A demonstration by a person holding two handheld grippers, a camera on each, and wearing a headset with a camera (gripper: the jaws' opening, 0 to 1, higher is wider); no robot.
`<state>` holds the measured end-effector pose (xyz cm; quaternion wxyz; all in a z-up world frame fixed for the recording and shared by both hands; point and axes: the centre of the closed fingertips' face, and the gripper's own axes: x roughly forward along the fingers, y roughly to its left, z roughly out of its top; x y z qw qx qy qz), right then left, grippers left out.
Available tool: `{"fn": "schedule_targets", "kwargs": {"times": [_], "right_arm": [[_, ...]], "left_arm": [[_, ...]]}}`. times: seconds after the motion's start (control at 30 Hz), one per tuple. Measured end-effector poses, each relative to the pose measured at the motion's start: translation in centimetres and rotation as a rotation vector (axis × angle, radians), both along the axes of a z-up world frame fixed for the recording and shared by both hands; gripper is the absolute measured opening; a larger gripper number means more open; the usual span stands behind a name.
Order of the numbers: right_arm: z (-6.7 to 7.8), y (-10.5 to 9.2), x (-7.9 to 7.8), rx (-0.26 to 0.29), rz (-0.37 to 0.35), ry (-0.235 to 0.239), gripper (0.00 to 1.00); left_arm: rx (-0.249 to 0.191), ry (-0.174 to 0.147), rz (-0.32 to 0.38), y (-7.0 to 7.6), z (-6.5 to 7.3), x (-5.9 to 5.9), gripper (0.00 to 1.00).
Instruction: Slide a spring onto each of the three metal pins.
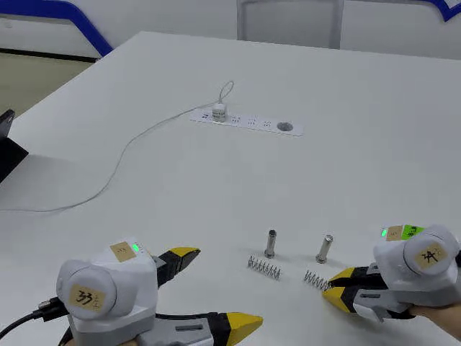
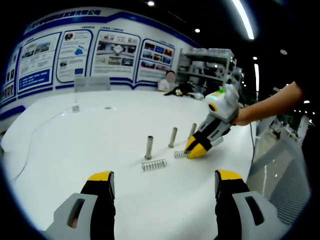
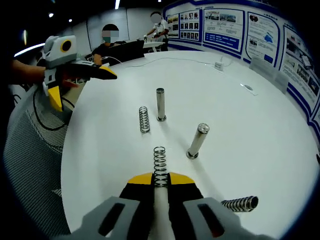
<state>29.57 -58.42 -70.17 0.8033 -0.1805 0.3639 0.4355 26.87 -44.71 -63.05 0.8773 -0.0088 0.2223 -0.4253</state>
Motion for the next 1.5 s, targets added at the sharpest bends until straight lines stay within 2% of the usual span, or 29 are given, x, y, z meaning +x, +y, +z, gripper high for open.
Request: {"fn": "schedule_targets", "kwargs": {"times": [0.07,0.17,0.23,0.33,0.4,0.53,0.77,0.9,0.97,1.07,1.23,1.3,1.4,1.5], "right_arm": [[0.0,-0.1,-0.3,-0.009,0.004,-0.005,0.1],[0.6,-0.3,-0.5,0.005,-0.001,-0.007,0.1],[1.3,-0.3,-0.6,0.014,0.0,-0.021,0.1],[2.6,-0.2,-0.9,0.03,0.01,-0.046,0.1],[3.7,0.0,-1.1,0.042,0.026,-0.067,0.1],[5.7,0.4,-1.6,0.055,0.071,-0.108,0.1],[8.3,1.4,-3.1,0.052,0.167,-0.163,0.1],[9.3,2.4,-4.4,0.035,0.265,-0.201,0.1],[9.6,3.0,-5.1,0.033,0.313,-0.216,0.1],[9.8,3.5,-5.8,0.023,0.358,-0.228,0.1],[9.8,4.3,-6.8,-0.004,0.431,-0.246,0.1],[9.8,4.5,-7.0,-0.009,0.446,-0.249,0.1],[9.9,4.8,-7.1,0.003,0.451,-0.245,0.1],[9.8,5.2,-7.2,0.003,0.464,-0.246,0.1]], "left_arm": [[-0.013,0.002,-0.021,-0.4,0.3,-0.2,0.8],[0.003,-0.011,-0.053,-1.0,0.6,-0.5,0.79],[0.022,-0.017,-0.078,-1.5,0.6,-0.6,0.79],[0.026,-0.022,-0.104,-2.2,0.9,-0.5,0.78],[0.036,-0.038,-0.124,-2.9,1.2,-0.5,0.78],[0.047,-0.054,-0.18,-4.5,1.8,-0.4,0.77],[0.074,-0.08,-0.286,-7.0,2.4,-0.8,0.69],[0.067,-0.088,-0.334,-8.1,3.0,-1.2,0.6],[0.05,-0.092,-0.359,-8.6,3.3,-1.6,0.53],[0.079,-0.111,-0.4,-9.0,3.2,-2.1,0.48],[0.107,-0.108,-0.445,-9.0,2.7,-2.9,0.42],[0.112,-0.104,-0.461,-9.0,2.6,-3.2,0.37],[0.124,-0.107,-0.486,-9.0,2.5,-3.7,0.24],[0.125,-0.111,-0.491,-9.0,2.6,-3.8,0.22]]}}
